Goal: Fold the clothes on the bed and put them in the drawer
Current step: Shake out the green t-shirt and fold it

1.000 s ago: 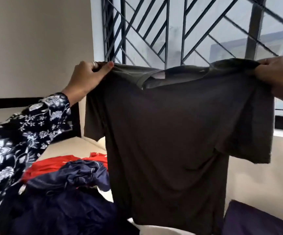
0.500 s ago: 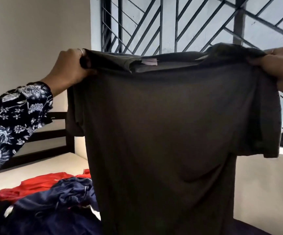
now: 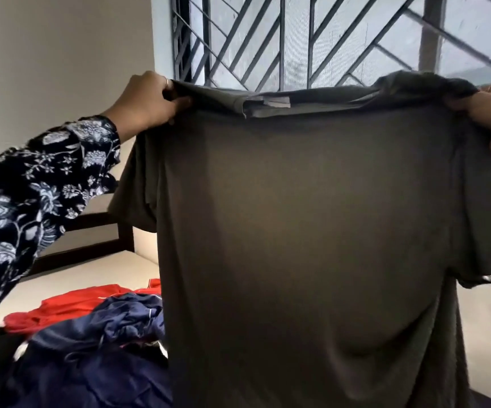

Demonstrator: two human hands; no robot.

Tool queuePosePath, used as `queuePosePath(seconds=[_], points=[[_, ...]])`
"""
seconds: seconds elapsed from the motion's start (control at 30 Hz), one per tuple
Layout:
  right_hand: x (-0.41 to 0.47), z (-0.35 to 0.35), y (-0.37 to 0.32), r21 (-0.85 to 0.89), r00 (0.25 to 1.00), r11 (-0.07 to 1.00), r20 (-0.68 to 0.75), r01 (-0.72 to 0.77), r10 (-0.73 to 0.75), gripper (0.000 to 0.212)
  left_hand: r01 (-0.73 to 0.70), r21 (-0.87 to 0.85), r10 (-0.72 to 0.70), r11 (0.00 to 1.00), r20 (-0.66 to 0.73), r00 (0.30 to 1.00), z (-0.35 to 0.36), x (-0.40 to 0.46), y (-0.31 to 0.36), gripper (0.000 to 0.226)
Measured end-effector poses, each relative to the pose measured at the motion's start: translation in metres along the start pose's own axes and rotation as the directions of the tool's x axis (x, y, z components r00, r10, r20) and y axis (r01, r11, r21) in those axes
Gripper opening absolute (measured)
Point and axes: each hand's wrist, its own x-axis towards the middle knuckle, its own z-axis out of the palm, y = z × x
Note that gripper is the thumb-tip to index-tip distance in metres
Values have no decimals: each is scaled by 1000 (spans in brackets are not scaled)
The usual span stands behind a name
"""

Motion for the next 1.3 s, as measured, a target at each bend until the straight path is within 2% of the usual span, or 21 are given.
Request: queuePosePath(seconds=[0.03,0.1,0.17,0.23,0.33,0.37,0.47,0.63,0.73,0.8,0.87,0.9,0.97,1.03,1.1,1.23,1.27,1.3], points=[[-1,7,10,14,999,1000,-41,-9,10,72,19,10,-20,1000,24,1000,11,1,-3,38],[3,19,41,-3,1000,1000,-15,3,-3,44,55,24,-57,998,84,995,42,0,-12,36],[-9,37,69,-32,999,999,-31,-41,40,31,89,36,-94,995,153,984,80,-4,-24,33],[-6,48,113,-69,995,992,-12,-102,102,35,111,60,-122,992,218,968,120,-12,-37,31],[9,62,196,-133,985,976,5,-171,173,56,135,101,-161,986,331,930,191,-26,-60,34],[7,68,225,-171,977,964,24,-202,210,57,138,108,-169,984,372,913,222,-30,-68,34],[-13,82,275,-249,954,929,59,-272,295,27,145,146,-198,979,474,858,286,-48,-80,34],[-36,99,387,-394,880,816,37,-422,473,8,180,172,-248,969,642,725,409,-96,-99,38],[-52,105,432,-429,838,755,-8,-496,546,20,255,140,-275,957,720,637,470,-124,-111,38],[-65,112,447,-357,797,743,-6,-566,604,22,297,100,-263,950,768,584,501,-138,-114,39],[-76,117,459,-233,761,753,71,-616,644,18,321,27,-209,947,810,549,519,-151,-112,38],[-80,119,467,-225,747,749,111,-623,655,26,327,1,-182,945,832,524,528,-157,-112,39],[-92,126,481,-321,715,708,118,-629,689,32,319,-14,-154,948,855,496,541,-175,-116,43],[-111,129,494,-494,733,670,92,-554,674,37,312,9,-172,950,849,499,544,-199,-122,47],[-137,128,492,-665,760,615,109,-424,641,39,352,-11,-190,936,824,534,533,-231,-128,42],[-214,113,468,-727,747,679,395,-103,536,30,458,-11,-304,889,732,609,476,-317,-127,42],[-234,108,457,-725,734,688,460,-14,500,32,487,5,-345,873,712,611,461,-338,-127,42],[-251,104,447,-726,705,686,513,52,489,44,524,30,-393,852,696,600,450,-357,-126,42]])
